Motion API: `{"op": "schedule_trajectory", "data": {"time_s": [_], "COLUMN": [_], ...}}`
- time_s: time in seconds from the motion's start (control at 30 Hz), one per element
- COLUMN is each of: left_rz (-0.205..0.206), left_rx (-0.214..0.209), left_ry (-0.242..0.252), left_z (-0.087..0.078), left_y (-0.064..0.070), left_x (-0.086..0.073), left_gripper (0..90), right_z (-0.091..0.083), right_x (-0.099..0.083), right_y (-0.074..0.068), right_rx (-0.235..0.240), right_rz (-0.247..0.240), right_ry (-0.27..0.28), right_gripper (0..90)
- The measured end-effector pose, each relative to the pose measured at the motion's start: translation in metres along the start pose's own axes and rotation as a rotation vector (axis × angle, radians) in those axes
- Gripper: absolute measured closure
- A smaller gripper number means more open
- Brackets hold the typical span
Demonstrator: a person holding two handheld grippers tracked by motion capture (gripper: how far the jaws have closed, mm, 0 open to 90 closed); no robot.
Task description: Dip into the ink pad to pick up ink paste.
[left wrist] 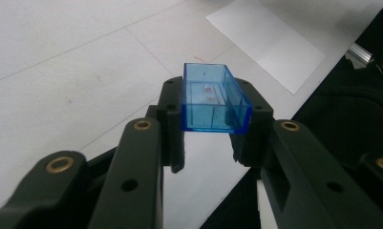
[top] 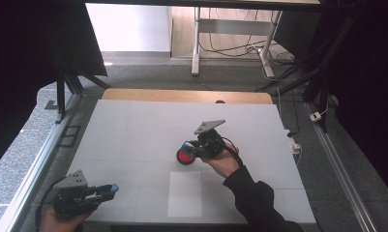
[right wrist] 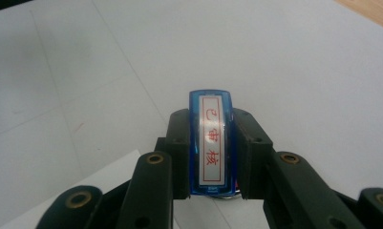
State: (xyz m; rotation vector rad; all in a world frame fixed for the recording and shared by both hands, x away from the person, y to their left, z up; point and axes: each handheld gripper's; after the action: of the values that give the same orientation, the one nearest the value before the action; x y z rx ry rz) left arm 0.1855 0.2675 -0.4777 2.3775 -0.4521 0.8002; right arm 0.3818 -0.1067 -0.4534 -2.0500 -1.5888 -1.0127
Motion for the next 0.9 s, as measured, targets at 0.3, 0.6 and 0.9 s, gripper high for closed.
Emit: {"op": "schedule_trajectory", "data": {"time_s": [0.3, 0.6, 0.9], "left_rz": [-0.014, -0.019, -0.023], "left_rx": [0.001, 0.001, -0.001], "left_ry": [0.003, 0.005, 0.007], "left_z": [0.000, -0.001, -0.001], "left_y": [-0.001, -0.002, -0.002], "left_x": [0.000, 0.000, 0.000], "left_gripper": [68.7, 68.7, 68.7], "right_z": [0.020, 0.030, 0.037], "right_x": [-0.002, -0.003, -0.005], "right_y": [0.008, 0.012, 0.014], "right_rx": [0.002, -0.002, -0.007], "right_rz": [0.013, 0.019, 0.051], "right_ry": [-0.056, -0.104, -0.135], "right_gripper": [71.2, 71.2, 71.3]}}
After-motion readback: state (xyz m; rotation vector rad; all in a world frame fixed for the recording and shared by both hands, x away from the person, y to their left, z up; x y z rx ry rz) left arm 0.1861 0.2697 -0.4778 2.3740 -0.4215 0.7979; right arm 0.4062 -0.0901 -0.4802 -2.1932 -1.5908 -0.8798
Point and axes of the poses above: each handheld gripper's, and its own axes: z roughly forward along the jaws, x roughly out of its top, y roughly to its right, and after that the axes turned 14 degrees about -z, right-handed
